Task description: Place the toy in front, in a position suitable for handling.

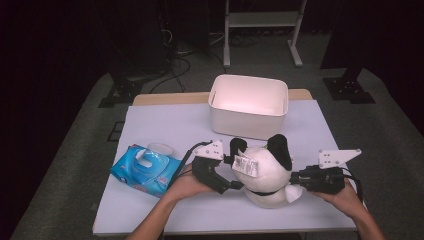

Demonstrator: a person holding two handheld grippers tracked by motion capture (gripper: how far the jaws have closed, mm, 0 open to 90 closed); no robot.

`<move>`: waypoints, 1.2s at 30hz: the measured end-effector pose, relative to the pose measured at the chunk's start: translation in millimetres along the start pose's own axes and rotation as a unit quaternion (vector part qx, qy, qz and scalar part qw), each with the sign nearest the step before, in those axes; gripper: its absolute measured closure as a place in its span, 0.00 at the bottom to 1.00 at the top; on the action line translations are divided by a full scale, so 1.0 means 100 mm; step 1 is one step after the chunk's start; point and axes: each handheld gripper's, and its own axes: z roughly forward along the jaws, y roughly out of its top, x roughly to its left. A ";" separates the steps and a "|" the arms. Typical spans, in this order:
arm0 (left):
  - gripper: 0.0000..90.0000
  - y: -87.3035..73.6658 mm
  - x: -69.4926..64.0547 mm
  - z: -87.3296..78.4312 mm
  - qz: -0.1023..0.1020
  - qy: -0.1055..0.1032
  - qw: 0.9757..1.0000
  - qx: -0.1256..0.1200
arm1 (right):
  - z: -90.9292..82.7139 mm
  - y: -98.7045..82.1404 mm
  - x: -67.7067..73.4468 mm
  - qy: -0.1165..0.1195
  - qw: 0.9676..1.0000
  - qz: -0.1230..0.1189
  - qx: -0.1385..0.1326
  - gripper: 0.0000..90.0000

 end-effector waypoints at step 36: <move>0.22 -0.04 -0.06 -0.39 0.002 0.028 0.999 -0.028 | -0.11 0.65 0.08 0.023 0.997 -0.048 -0.058 0.92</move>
